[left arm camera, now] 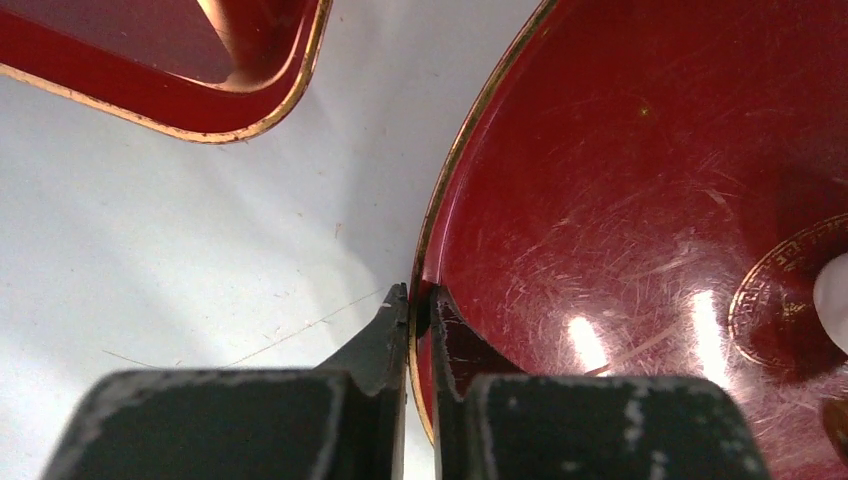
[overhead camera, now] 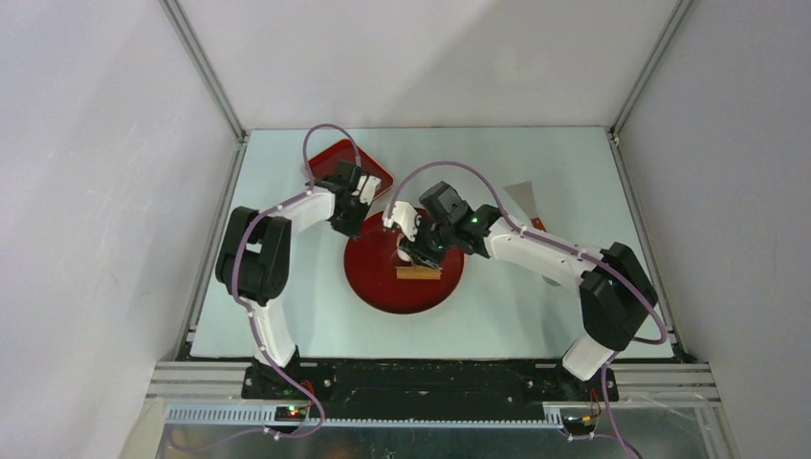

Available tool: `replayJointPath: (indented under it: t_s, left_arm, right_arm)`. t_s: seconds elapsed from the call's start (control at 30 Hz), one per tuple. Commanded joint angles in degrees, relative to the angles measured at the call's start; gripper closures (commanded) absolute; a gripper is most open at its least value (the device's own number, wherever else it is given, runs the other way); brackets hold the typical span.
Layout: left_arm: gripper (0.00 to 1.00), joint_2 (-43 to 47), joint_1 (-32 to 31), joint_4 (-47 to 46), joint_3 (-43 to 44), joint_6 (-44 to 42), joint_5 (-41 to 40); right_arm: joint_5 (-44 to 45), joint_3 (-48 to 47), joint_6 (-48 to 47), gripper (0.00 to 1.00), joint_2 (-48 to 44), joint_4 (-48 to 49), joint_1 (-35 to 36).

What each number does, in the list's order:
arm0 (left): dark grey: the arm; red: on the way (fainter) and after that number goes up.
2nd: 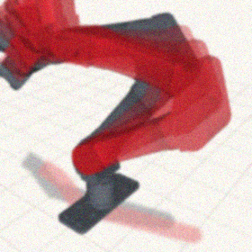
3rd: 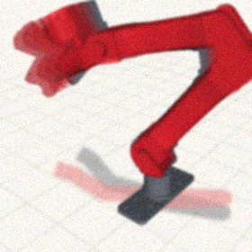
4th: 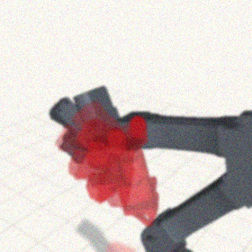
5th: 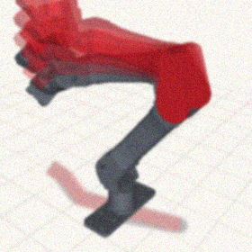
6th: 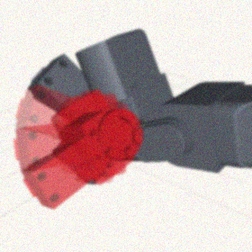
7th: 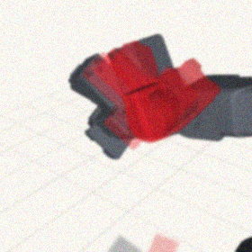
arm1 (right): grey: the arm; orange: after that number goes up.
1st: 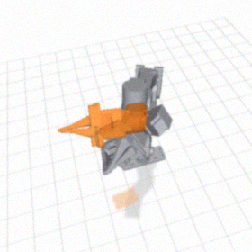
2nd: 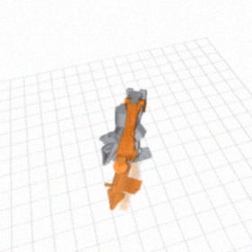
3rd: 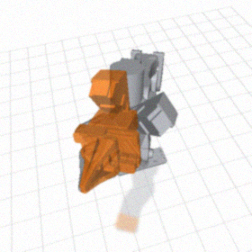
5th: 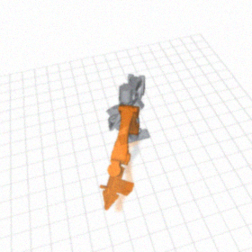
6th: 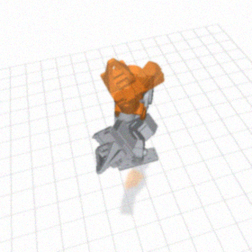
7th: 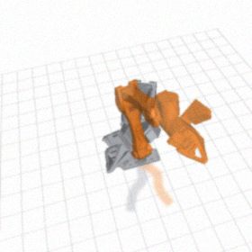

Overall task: Roll out the dumpling wrappers from the dough
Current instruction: Flatten out the dough on the work surface.

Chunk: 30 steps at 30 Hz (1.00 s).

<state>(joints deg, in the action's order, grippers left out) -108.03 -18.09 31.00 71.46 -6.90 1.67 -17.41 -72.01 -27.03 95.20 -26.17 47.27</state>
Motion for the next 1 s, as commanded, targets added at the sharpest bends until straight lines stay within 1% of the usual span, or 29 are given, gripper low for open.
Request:
replayJointPath:
  t_s: [0.0,0.03,0.13,0.3,0.4,0.53,0.63,0.97]
  left_arm:
    - [0.94,-1.12,-0.02,1.04,2.16,-0.30,-2.11]
    - [0.97,-1.37,-0.04,1.35,2.31,-0.26,-2.11]
    - [1.00,-2.16,-0.06,2.22,2.90,0.01,-0.90]
    - [1.00,-3.11,-0.08,2.95,3.70,0.30,-0.37]
    - [1.00,-3.20,-0.02,3.07,3.81,0.38,-0.50]
    - [1.00,-3.51,-0.09,3.37,4.04,0.40,-0.55]
    - [1.00,-3.80,-0.10,3.56,4.32,0.40,-0.53]
    - [1.00,-3.86,-0.07,3.61,4.44,0.42,-0.60]
  right_arm:
    - [-3.65,-4.46,-0.55,1.00,-8.25,0.47,0.12]
    - [-4.06,-4.90,0.25,1.00,-8.97,0.66,-0.37]
    - [-6.97,-8.29,3.60,1.00,-8.47,0.61,-1.94]
    - [-3.74,-9.54,5.01,1.00,-4.80,4.13,-3.29]
    - [-4.36,-9.78,5.86,1.00,-2.21,6.09,-4.29]
    - [-5.14,-10.14,6.32,1.00,1.41,5.93,-4.31]
    - [-6.05,-9.98,7.03,1.00,2.19,5.92,-4.26]
    - [-2.47,-9.95,6.43,1.00,4.42,6.78,-2.23]
